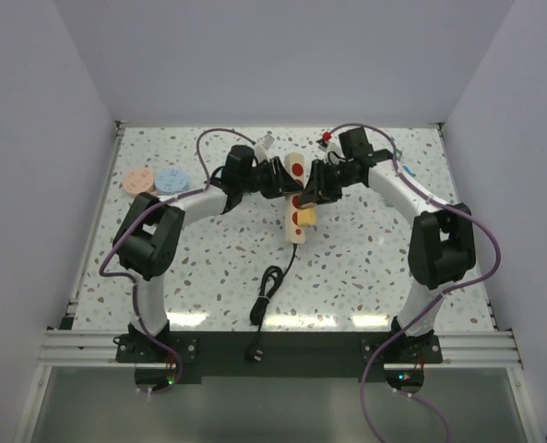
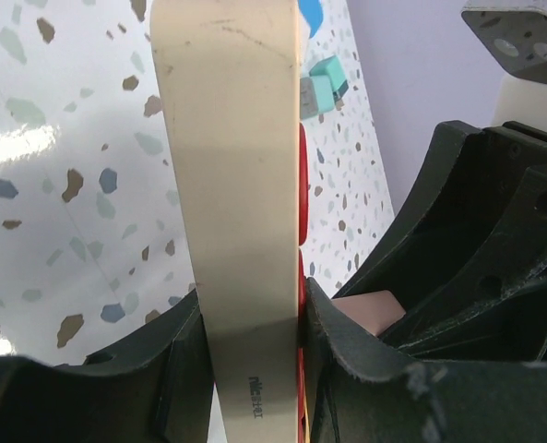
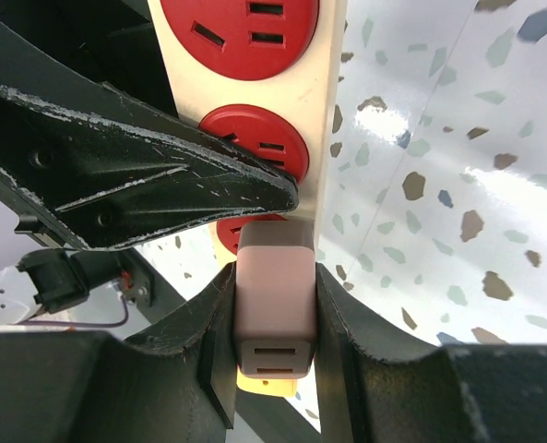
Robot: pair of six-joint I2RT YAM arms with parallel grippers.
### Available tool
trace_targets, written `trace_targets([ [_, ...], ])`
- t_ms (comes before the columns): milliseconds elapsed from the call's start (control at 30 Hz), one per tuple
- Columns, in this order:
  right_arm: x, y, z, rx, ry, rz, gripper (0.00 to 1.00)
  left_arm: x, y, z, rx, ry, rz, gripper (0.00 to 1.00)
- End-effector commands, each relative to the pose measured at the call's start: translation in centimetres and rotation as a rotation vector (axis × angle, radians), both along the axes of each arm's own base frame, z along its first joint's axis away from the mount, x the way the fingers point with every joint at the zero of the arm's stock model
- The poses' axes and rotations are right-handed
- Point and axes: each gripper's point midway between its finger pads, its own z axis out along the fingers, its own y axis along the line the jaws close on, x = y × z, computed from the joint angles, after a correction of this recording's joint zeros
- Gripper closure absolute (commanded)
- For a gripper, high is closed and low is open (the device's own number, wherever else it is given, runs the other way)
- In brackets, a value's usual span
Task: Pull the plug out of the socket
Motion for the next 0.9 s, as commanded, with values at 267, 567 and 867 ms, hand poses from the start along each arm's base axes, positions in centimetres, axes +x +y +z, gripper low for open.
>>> trace_targets([
  [267, 4.3, -6.1, 5.0, -0.100, -0.181, -0.158, 1.00, 0.9, 5.2, -7.1, 0.199, 0.113, 0.069, 1.00],
  [567, 2.4, -3.7, 4.4, -0.117, -0.169, -0.128, 1.00, 1.4, 4.9, -7.5, 0.195, 0.120, 0.067, 1.00],
  [867, 1.3, -5.0, 6.5, -0.093, -0.354, -0.307, 1.00, 2.3, 4.5, -7.4, 0.189, 0.122, 0.064, 1.00],
])
